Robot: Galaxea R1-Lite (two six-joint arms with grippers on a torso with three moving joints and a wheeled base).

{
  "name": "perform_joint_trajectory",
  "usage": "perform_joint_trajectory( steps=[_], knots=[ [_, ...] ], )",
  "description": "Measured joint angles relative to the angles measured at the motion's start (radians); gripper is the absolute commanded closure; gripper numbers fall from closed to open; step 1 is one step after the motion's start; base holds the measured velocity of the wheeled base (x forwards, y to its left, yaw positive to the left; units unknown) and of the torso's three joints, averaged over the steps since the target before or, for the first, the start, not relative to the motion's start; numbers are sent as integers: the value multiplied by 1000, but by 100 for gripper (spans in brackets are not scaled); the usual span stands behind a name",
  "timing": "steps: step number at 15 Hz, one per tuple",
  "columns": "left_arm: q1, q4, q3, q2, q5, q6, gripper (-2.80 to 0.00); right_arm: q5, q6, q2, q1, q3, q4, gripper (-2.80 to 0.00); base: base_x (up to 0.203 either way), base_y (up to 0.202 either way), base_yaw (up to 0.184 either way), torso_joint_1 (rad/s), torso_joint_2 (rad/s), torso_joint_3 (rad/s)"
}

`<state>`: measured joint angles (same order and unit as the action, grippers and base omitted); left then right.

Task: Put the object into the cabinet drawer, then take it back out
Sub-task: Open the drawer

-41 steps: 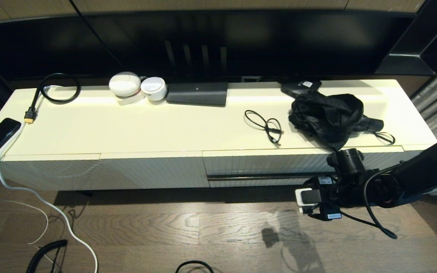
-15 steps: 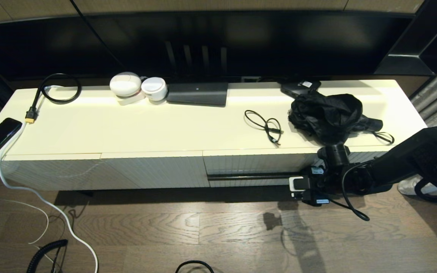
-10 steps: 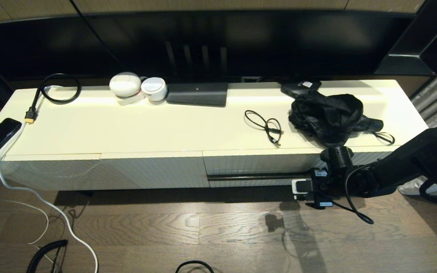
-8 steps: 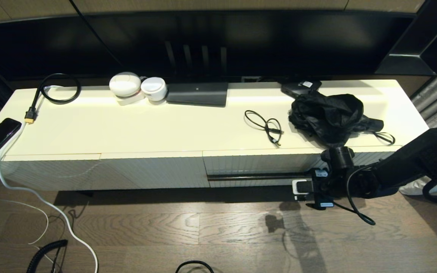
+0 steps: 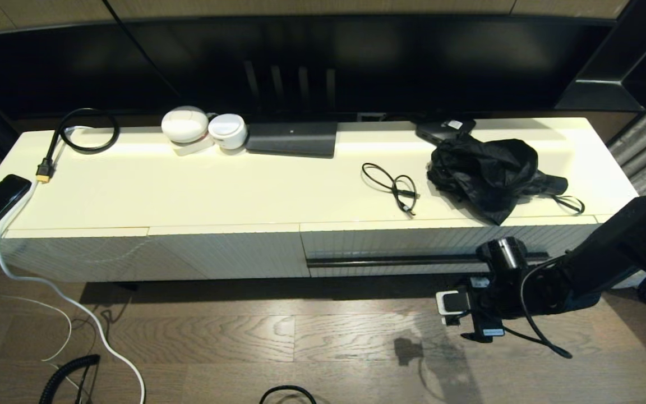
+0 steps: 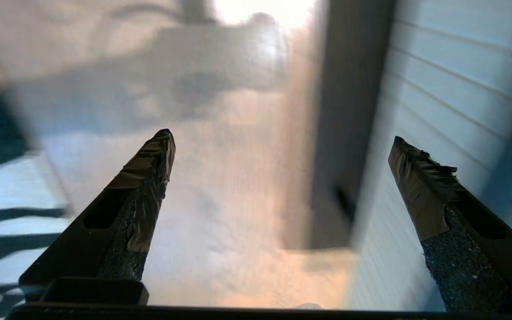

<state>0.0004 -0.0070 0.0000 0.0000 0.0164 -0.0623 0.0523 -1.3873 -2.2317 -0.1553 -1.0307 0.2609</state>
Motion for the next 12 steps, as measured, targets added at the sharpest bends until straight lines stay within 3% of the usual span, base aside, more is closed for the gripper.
perform_joint_trajectory(
  steps=[7, 12],
  knots=[
    [0, 0, 0, 0, 0, 0, 0, 6, 8, 74, 1, 64, 2, -280, 0, 0, 0, 0, 0, 0],
    [0, 0, 0, 0, 0, 0, 0, 11, 39, 88, -3, 10, 9, -280, 0, 0, 0, 0, 0, 0]
  ],
)
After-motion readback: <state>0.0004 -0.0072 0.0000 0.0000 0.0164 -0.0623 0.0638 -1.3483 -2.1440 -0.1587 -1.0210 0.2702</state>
